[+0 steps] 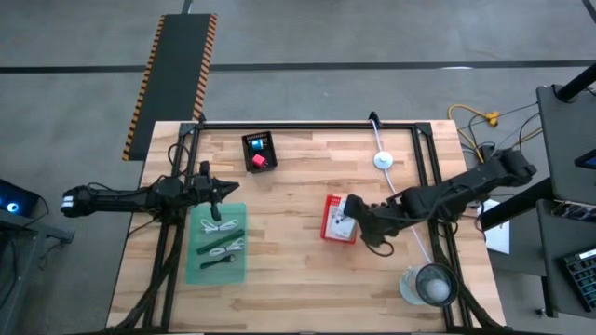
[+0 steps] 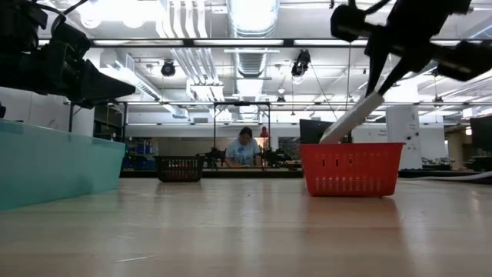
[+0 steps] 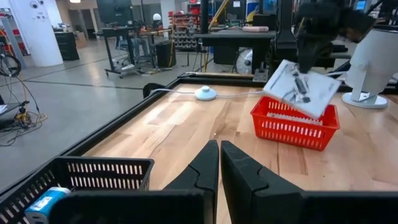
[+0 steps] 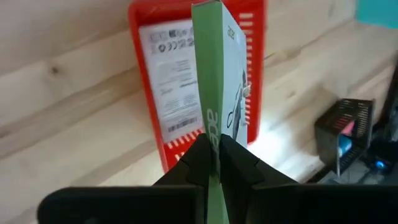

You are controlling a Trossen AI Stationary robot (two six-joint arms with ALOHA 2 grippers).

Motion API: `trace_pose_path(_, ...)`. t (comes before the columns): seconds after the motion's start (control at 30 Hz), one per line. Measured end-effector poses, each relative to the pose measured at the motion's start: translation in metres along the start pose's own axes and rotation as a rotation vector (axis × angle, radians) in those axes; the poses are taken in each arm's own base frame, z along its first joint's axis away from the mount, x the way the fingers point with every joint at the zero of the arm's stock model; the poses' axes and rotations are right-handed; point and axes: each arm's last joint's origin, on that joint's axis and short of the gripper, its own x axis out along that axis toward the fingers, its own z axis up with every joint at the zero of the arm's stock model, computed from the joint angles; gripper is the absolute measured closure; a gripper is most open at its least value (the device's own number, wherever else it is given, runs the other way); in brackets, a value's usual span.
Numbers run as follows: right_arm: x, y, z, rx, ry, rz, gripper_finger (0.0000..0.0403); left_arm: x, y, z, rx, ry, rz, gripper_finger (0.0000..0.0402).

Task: Pick and place items into bin
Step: Put the white USB box into the orange bin

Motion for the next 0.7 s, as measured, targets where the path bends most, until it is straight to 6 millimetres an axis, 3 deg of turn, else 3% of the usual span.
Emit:
trace_pose_path(0.2,0.012,-0.005,-0.010,0.019,0.000,0.015,0.0390,0.000,0.000,0.000,0.000,-0.002,0.000,0.0400)
trace_pose_path(0.7,0.019,-0.010,-0.016,0.108,-0.057,0.012,0.0390,0.000,0.000,0.000,0.000,-0.001,0.000,0.0400)
